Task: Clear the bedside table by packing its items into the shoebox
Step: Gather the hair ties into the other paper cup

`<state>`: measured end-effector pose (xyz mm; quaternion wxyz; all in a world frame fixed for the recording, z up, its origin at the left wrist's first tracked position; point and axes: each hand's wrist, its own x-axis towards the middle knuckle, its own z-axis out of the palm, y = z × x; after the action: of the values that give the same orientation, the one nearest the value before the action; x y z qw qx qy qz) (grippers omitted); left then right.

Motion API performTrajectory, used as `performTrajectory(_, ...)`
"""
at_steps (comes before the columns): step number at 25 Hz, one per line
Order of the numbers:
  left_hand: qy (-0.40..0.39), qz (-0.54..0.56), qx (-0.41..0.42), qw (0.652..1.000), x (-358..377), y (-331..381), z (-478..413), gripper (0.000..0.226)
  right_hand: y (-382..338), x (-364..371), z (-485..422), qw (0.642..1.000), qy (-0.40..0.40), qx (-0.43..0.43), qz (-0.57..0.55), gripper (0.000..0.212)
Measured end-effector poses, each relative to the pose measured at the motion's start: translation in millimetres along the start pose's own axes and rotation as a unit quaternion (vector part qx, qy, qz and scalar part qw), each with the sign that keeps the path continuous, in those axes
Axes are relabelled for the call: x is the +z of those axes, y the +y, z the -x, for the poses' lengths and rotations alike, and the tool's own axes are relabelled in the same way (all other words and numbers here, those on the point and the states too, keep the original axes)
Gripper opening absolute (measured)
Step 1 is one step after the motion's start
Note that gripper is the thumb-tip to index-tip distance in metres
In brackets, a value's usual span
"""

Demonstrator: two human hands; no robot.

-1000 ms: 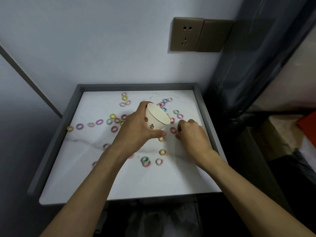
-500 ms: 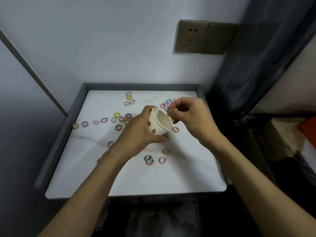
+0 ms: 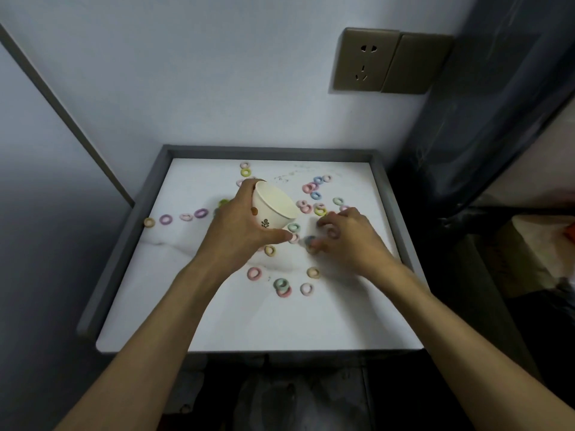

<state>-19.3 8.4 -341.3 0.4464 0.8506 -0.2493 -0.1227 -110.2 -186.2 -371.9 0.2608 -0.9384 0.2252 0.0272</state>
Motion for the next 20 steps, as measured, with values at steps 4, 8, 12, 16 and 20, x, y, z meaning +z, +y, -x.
performTrajectory(4,0.004,0.001,-0.004,1.000,-2,-2,-1,0.075,-7,19,1,0.994,0.036,-0.092,-0.041,0.024)
performTrajectory(8,-0.009,-0.001,0.002,1.000,0,-1,2,0.076,-13,23,-2,0.987,0.062,-0.146,0.023,0.017)
performTrajectory(12,-0.023,-0.014,0.007,1.000,1,-1,5,0.074,-17,9,-5,0.990,0.075,-0.121,-0.003,0.013)
performTrajectory(16,-0.033,-0.012,0.010,0.999,5,2,6,0.069,-42,-24,-4,0.949,0.125,-0.121,-0.263,0.009)
performTrajectory(20,-0.035,0.021,0.019,0.999,8,4,4,0.069,-61,-26,1,0.945,0.001,-0.172,-0.277,0.031)
